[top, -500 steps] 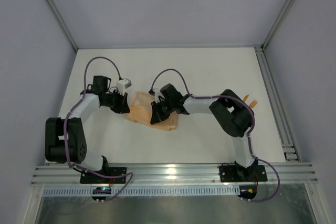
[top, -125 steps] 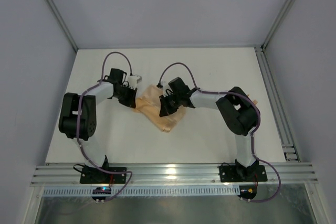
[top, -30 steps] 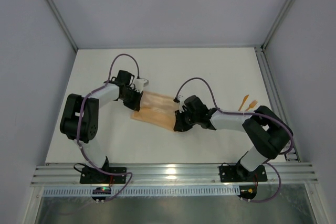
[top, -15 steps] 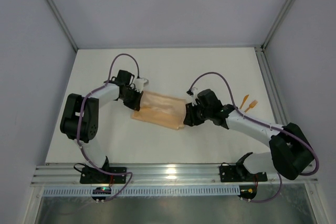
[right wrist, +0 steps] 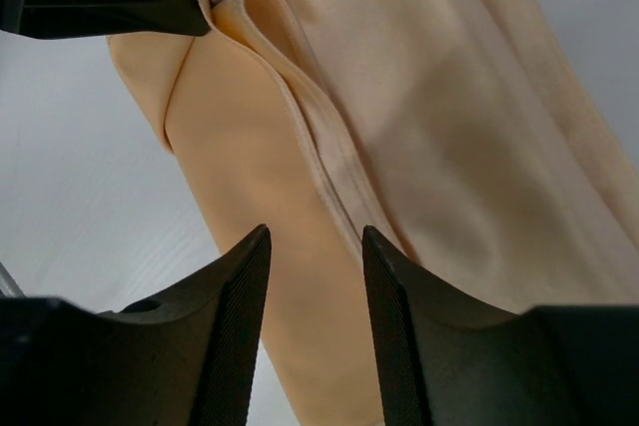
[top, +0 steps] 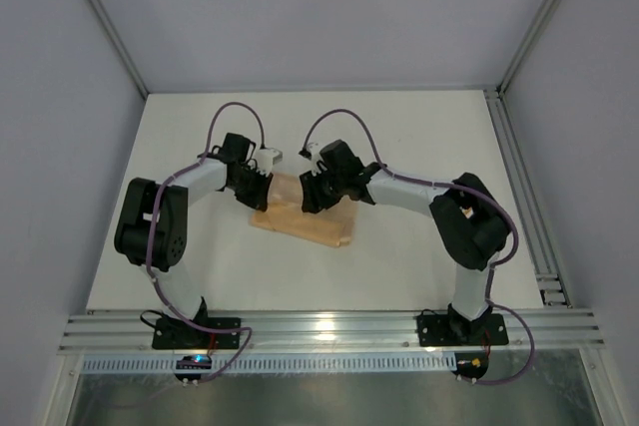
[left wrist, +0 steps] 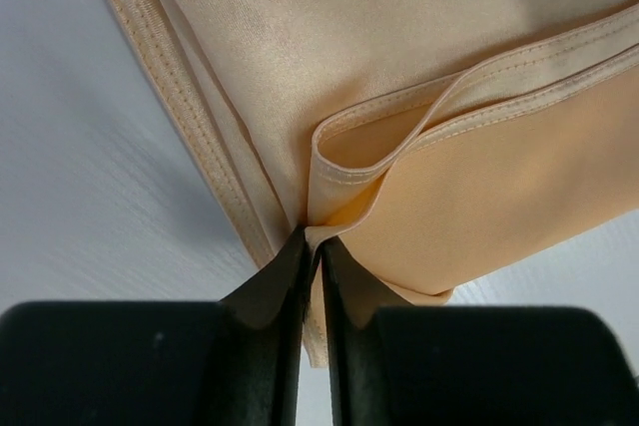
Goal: Fold the napkin into a case and place the utensils inside
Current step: Smooth out the 2/3-rectangle-folded napkin at the center of the board.
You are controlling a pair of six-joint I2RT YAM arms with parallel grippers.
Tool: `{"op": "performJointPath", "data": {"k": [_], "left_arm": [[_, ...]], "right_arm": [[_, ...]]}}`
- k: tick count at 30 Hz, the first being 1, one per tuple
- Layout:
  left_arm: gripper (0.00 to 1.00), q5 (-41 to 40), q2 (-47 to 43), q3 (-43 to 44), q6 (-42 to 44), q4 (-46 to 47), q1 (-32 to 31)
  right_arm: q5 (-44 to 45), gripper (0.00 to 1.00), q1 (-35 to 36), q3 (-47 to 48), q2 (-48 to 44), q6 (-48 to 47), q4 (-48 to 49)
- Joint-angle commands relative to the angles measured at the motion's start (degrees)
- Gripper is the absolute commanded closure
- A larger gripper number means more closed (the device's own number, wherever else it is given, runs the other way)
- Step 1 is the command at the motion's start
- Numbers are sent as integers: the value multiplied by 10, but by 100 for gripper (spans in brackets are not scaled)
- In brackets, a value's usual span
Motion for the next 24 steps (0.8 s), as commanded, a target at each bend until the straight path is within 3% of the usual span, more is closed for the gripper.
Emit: {"op": "performJointPath", "data": {"k": [1,10,13,15,17,19,21,24], "left_arm": [[86,1,15,-2,-6,10,0],[62,56,-25,-2,1,7,1],[53,143,-46,15,19,-18,17],[49,281,-47,46,33,-59,57],[46,358,-25,73,30,-85,111],[46,332,10,104,-19,-83,137],[47,267,29,117,-31,-81,132],[48,233,35,98,-28,-54,117]], "right_arm": [[-3,54,40,49,41,1,16],[2,76,42,46,126,19,-2],[-8,81,42,31,126,28,15],[-18,82,41,29,126,27,18],[-27,83,42,30,125,23,17],[-37,85,42,23,121,11,20],[-53,86,42,12,111,2,24],[-62,86,42,-8,99,-14,24]]}}
